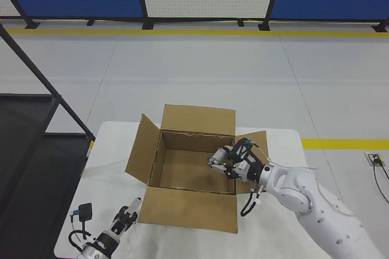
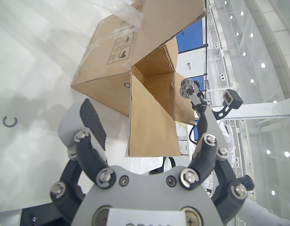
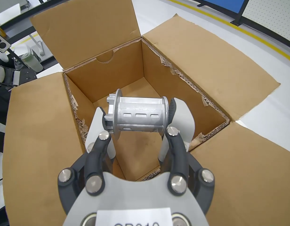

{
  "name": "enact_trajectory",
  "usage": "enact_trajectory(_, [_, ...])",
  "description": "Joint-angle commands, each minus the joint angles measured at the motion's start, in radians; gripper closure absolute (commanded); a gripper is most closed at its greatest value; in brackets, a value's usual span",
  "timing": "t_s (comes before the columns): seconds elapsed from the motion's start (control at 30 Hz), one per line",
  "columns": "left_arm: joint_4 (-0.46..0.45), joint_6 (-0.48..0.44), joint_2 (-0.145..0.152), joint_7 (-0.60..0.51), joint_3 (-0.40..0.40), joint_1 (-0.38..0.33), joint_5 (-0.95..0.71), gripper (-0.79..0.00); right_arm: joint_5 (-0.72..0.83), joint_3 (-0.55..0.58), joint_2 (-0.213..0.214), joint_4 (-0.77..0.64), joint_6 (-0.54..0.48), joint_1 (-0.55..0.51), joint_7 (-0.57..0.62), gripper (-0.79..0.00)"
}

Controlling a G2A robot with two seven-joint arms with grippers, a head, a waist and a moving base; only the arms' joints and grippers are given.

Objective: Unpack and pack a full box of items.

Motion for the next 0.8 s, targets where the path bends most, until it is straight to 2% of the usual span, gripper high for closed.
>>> enact_trajectory(0.0, [0.000,0.000,0.000,0.000,0.000,0.000,0.000,-0.785,-0.001,0.003,0.001,-0.003,-0.001,-0.004,0.000,0.000])
enact_trajectory(0.4, [0.000,0.000,0.000,0.000,0.000,0.000,0.000,-0.785,-0.001,0.003,0.001,-0.003,-0.001,-0.004,0.000,0.000])
enact_trajectory(0.47, [0.002,0.000,0.000,0.011,0.003,-0.001,-0.013,-0.785,0.012,0.001,-0.003,-0.010,0.028,-0.012,0.001,0.000])
enact_trajectory(0.6, [0.003,0.001,0.001,0.026,-0.016,0.006,-0.041,-0.785,0.043,-0.054,-0.035,-0.005,0.126,0.037,0.076,0.000])
enact_trajectory(0.77, [0.001,-0.012,0.003,0.030,-0.069,0.032,-0.136,-0.785,0.027,-0.182,-0.105,0.069,0.273,0.158,0.185,0.000])
